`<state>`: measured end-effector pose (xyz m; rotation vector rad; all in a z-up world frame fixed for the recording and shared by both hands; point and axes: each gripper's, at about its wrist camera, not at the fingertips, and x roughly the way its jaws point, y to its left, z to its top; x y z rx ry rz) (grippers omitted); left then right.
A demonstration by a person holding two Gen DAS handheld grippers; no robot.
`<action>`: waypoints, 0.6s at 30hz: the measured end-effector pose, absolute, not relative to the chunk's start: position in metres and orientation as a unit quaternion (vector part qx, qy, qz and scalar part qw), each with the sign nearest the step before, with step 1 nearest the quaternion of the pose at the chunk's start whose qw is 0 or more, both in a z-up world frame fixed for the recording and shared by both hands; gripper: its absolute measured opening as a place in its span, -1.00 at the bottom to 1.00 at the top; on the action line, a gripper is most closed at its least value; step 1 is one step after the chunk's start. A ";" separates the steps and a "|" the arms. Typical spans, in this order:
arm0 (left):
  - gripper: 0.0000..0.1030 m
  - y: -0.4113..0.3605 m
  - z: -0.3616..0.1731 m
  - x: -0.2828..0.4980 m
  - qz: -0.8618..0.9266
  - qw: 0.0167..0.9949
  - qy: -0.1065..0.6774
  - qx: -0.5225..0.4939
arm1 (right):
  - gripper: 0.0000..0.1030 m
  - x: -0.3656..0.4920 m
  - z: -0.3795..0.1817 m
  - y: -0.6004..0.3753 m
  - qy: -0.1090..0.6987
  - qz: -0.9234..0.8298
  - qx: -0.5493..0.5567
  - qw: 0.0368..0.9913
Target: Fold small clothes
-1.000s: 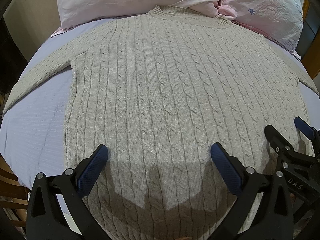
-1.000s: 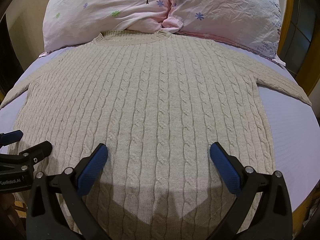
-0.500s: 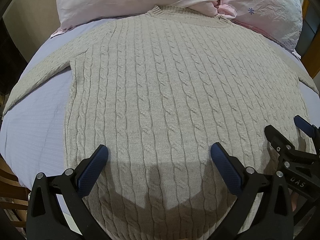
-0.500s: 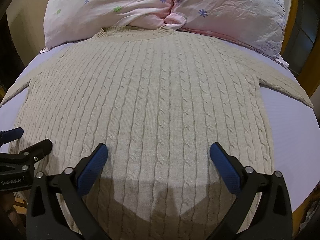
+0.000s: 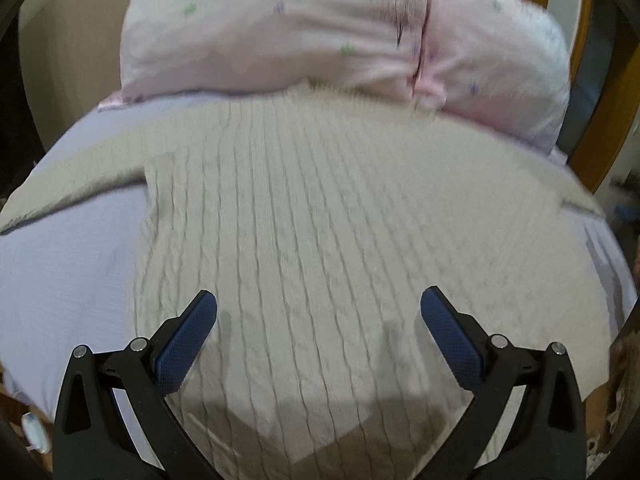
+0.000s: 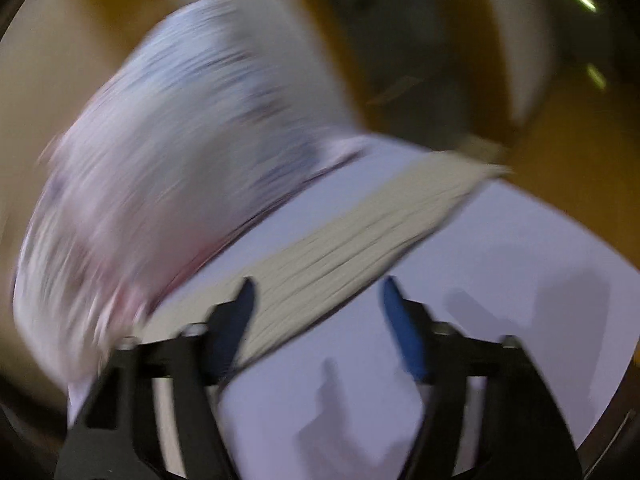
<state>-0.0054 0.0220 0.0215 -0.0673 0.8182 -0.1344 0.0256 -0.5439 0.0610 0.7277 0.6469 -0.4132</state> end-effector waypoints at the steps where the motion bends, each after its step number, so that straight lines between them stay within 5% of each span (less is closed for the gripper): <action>1: 0.97 0.026 0.025 -0.005 -0.069 0.921 0.381 -0.041 | -0.24 0.027 0.056 -0.562 0.308 -0.206 0.368 0.853; 11: 0.97 0.061 0.037 0.015 -0.053 0.931 0.339 -0.127 | -0.29 0.050 0.002 -0.664 0.334 -0.280 0.476 0.764; 15: 0.97 0.083 0.037 0.016 -0.036 0.932 0.328 -0.148 | -0.84 0.061 -0.001 -0.669 0.335 -0.288 0.457 0.772; 18: 0.97 0.102 0.037 0.012 -0.041 0.937 0.305 -0.164 | -0.85 0.057 0.014 -0.659 0.307 -0.281 0.436 0.798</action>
